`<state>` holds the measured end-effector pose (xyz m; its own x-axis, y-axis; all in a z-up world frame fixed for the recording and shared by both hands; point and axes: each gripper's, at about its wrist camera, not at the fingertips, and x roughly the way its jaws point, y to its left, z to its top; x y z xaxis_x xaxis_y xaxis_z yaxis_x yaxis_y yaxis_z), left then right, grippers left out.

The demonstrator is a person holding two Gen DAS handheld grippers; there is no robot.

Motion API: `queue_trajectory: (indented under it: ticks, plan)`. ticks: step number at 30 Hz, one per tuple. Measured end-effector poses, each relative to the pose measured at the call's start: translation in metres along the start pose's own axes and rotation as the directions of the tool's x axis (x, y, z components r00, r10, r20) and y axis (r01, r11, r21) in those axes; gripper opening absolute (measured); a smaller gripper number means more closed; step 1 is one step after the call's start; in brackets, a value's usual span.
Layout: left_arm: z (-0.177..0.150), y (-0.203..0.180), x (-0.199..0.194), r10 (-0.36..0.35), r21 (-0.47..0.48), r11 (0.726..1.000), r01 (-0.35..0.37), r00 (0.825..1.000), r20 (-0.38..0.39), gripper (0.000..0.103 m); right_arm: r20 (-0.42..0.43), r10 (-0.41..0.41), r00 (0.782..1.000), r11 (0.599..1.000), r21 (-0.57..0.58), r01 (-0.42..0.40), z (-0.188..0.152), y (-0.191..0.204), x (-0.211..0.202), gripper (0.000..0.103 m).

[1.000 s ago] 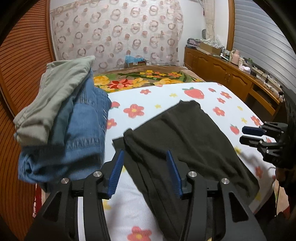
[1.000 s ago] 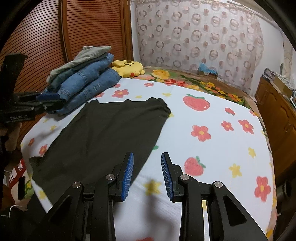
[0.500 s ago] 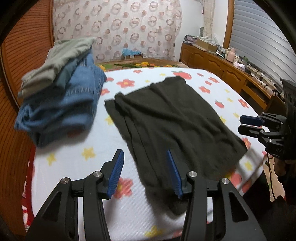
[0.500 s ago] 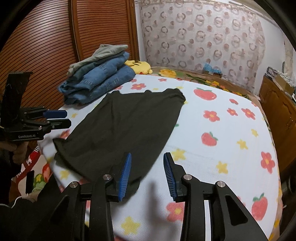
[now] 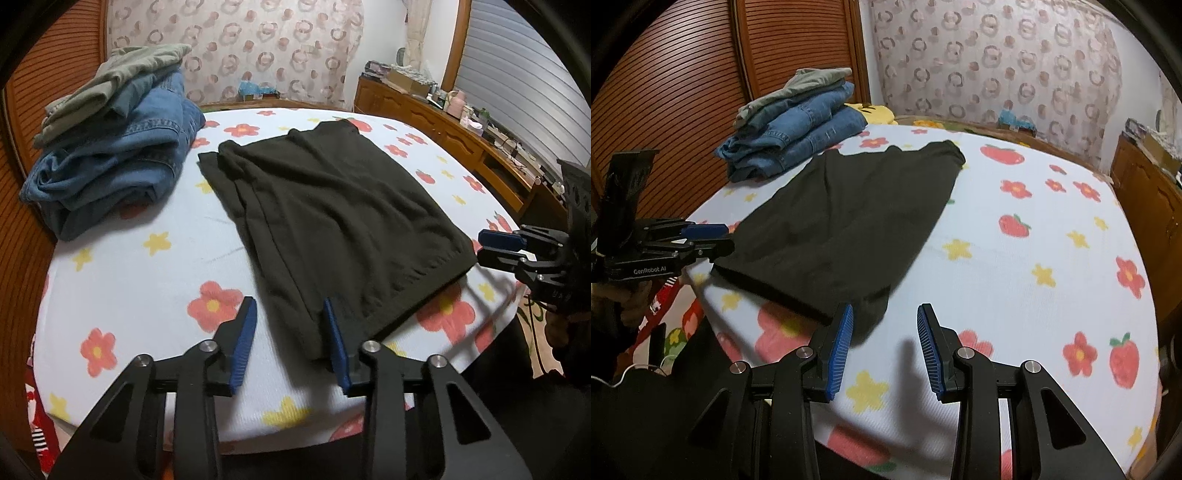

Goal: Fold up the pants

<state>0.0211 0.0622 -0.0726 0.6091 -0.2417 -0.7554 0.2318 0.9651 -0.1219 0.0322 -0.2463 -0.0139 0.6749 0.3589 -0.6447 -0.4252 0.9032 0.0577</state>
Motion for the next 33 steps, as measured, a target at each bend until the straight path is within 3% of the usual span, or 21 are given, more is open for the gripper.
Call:
queue_trajectory:
  ticks: [6, 9, 19, 33]
  plan:
    - [-0.001, -0.009, -0.004, -0.020, 0.023, 1.000, 0.020, 1.000, 0.001, 0.013, -0.014, 0.026, 1.000, 1.000, 0.008, -0.026, -0.004, 0.002, 0.003, 0.038]
    - [0.000, -0.012, -0.010, -0.013, 0.028, 1.000, 0.012, 1.000, 0.019, 0.010, -0.016, 0.032, 0.999, 0.999, 0.001, -0.032, -0.005, 0.005, 0.005, 0.038]
    - [0.005, -0.019, -0.027, -0.016, 0.036, 0.999, 0.015, 0.999, 0.042, 0.008, -0.008, 0.049, 0.999, 0.998, -0.028, -0.050, 0.003, 0.020, 0.016, 0.038]
    - [-0.006, -0.028, -0.018, -0.035, 0.048, 0.998, 0.035, 0.999, -0.003, 0.008, 0.018, -0.091, 0.996, 0.994, 0.069, 0.089, -0.005, 0.006, 0.012, 0.038]
